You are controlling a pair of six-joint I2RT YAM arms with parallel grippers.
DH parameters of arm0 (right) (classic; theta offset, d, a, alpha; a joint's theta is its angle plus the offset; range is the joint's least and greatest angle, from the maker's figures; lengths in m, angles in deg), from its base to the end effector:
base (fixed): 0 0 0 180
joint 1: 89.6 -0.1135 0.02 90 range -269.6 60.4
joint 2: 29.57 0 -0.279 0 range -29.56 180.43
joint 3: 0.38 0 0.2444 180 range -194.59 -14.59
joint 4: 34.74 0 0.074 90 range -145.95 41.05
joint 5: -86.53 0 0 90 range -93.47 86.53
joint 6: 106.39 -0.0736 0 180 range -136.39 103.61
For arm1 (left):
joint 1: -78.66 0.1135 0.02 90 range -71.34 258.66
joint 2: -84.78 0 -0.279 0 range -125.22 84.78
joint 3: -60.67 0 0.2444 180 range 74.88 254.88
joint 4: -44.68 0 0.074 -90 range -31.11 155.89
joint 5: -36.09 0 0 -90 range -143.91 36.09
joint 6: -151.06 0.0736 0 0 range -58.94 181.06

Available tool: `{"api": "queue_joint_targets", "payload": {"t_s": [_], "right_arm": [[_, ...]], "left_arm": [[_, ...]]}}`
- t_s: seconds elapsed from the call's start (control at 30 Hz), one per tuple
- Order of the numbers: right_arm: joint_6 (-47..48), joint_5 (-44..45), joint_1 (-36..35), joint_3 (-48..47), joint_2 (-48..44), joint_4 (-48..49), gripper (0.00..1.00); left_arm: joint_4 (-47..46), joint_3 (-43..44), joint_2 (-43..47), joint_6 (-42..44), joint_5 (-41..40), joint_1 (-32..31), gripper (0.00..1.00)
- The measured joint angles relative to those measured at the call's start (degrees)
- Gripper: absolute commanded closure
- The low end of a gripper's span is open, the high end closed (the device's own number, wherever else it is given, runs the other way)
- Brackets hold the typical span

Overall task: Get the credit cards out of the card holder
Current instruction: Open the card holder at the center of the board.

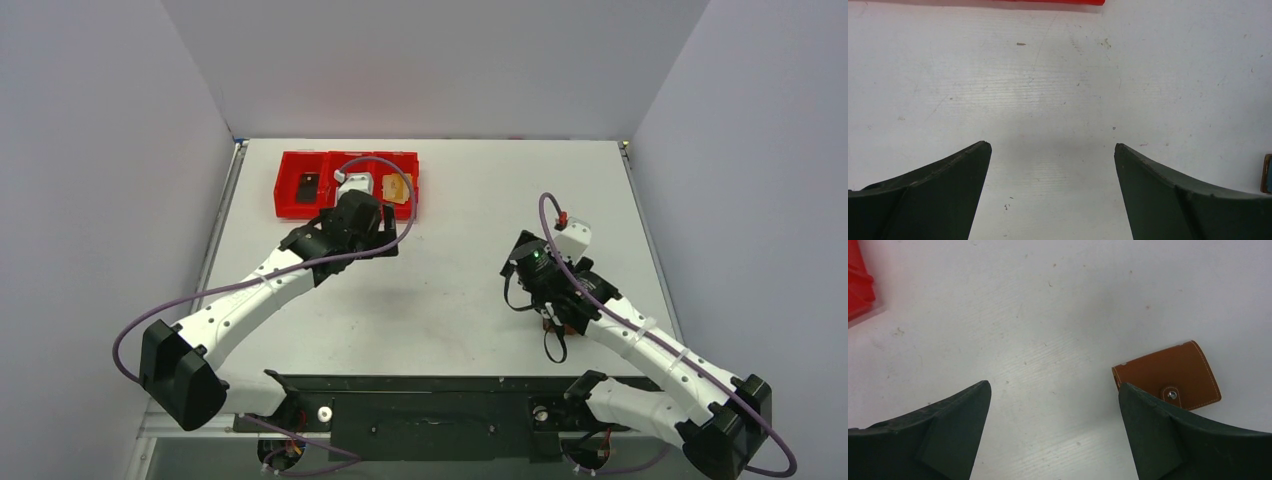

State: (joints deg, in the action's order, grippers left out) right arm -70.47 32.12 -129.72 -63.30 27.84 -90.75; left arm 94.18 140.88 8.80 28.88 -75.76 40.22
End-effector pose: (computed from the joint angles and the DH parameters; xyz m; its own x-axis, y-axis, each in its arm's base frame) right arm 0.1791 0.0949 0.2688 -0.5413 0.4051 -0.7368 0.3365 0.9074 0.2517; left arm 0.2491 -0.1628 0.3011 -0.6690 -0.1001 -0.7365 0.0184 0.9884 -0.1510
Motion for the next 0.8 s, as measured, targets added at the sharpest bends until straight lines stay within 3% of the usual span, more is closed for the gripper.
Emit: {"api": "queue_joint_targets", "payload": {"t_s": [0.27,0.43,0.8], "right_arm": [[-6.69,-3.52,7.82,8.50,-1.07,-6.34,0.14],[-7.85,-5.16,16.26,13.11,-3.82,-8.00,0.31],[-4.85,-12.13,30.10,19.37,-6.12,-4.46,0.48]], "left_arm": [[0.13,-0.07,0.00,-0.39,1.42,0.74,0.06],[0.09,-0.57,0.22,-0.59,2.49,0.74,0.06],[0.09,-1.46,0.33,-0.63,3.48,0.98,0.06]]}}
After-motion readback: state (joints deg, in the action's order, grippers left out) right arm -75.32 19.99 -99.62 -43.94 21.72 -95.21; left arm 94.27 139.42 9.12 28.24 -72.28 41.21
